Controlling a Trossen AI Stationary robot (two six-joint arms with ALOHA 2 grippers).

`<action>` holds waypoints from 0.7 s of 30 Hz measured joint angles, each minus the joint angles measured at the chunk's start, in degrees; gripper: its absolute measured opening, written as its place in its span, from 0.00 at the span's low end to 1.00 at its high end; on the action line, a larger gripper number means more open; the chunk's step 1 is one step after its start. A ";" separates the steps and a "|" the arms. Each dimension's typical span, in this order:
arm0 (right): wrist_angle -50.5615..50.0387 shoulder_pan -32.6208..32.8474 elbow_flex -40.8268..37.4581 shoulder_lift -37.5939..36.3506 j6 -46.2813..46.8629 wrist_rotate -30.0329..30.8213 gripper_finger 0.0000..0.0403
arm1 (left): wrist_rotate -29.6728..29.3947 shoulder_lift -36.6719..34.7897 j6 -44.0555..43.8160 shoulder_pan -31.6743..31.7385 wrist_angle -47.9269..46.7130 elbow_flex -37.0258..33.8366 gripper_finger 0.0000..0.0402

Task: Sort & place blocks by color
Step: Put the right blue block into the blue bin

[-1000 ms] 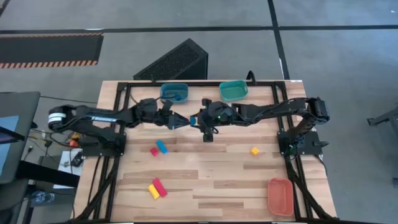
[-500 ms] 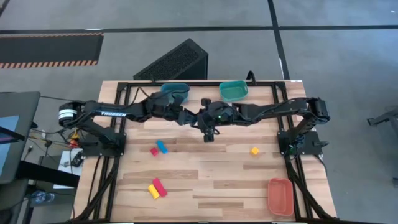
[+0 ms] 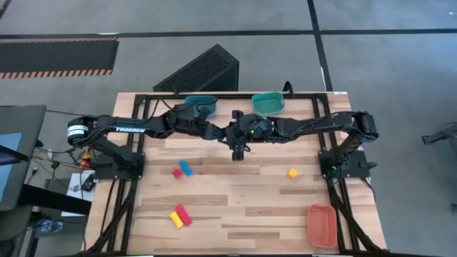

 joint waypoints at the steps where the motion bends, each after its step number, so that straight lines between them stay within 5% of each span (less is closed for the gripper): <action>1: -0.06 -0.07 0.00 0.00 -0.49 1.11 0.45 | 0.02 0.00 -0.79 0.20 -0.38 0.00 0.42; 9: 0.14 -0.16 0.00 0.02 -2.84 3.69 0.45 | 0.73 0.00 -1.43 2.01 -0.57 -0.02 0.47; 17: 0.29 -0.14 0.00 0.04 1.28 4.73 0.46 | 1.30 0.00 0.59 4.30 -0.64 -0.07 0.27; 21: 0.00 -0.69 0.00 0.09 8.88 5.35 0.52 | 1.53 -0.07 3.33 6.23 -1.02 -0.07 0.26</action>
